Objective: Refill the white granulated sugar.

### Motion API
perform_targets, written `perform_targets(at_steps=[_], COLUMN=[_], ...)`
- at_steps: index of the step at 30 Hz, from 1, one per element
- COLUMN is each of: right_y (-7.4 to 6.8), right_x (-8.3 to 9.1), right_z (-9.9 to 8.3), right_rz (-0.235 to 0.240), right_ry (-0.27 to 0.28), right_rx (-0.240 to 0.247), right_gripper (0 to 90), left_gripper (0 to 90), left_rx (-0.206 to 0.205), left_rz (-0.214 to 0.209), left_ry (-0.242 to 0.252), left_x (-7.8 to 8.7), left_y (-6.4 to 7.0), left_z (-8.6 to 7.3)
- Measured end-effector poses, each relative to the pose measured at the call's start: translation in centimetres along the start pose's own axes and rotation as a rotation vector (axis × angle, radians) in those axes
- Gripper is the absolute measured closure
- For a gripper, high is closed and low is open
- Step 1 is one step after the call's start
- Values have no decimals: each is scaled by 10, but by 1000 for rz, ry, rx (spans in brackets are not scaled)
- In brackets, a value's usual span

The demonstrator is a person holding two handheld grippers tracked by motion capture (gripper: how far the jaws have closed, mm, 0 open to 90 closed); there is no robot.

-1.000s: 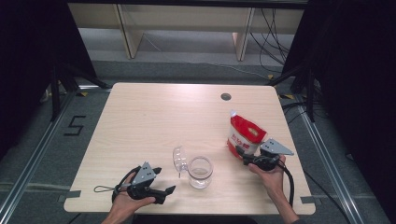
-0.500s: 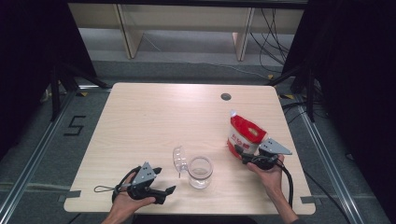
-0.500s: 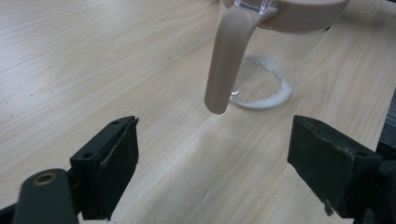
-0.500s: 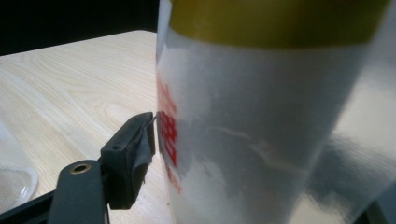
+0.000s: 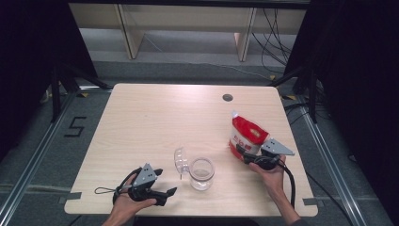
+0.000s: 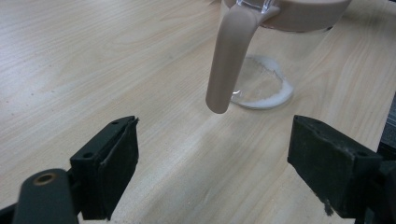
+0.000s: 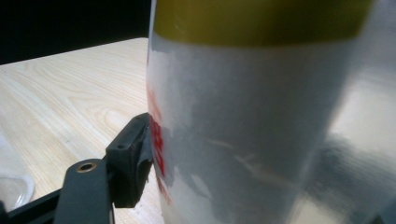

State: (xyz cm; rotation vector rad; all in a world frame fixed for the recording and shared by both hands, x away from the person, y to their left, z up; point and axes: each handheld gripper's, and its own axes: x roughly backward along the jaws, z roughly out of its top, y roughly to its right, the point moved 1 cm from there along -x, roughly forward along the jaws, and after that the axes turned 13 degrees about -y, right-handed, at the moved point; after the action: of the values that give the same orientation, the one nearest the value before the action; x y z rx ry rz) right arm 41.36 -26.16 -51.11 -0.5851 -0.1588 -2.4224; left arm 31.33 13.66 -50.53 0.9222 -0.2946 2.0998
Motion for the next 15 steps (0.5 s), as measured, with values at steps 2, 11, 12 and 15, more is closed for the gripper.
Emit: perform_targets(at_steps=[2, 11, 12, 15], right_y=[3, 1, 1, 0], right_x=[0, -2, -3, -4], right_z=[1, -1, -1, -1], right_rz=[23, 27, 35, 50], right_ry=[-21, -3, 4, 18], right_rx=[38, 5, 2, -23], right_gripper=[317, 350, 352, 354], left_gripper=[160, 160, 160, 159], left_rx=[1, -7, -9, -13], left_rz=[0, 4, 5, 5], left_ry=[1, -6, -8, -16], left_x=[0, 0, 0, 0], left_y=[0, -1, -1, -1], left_z=[0, 0, 0, 0])
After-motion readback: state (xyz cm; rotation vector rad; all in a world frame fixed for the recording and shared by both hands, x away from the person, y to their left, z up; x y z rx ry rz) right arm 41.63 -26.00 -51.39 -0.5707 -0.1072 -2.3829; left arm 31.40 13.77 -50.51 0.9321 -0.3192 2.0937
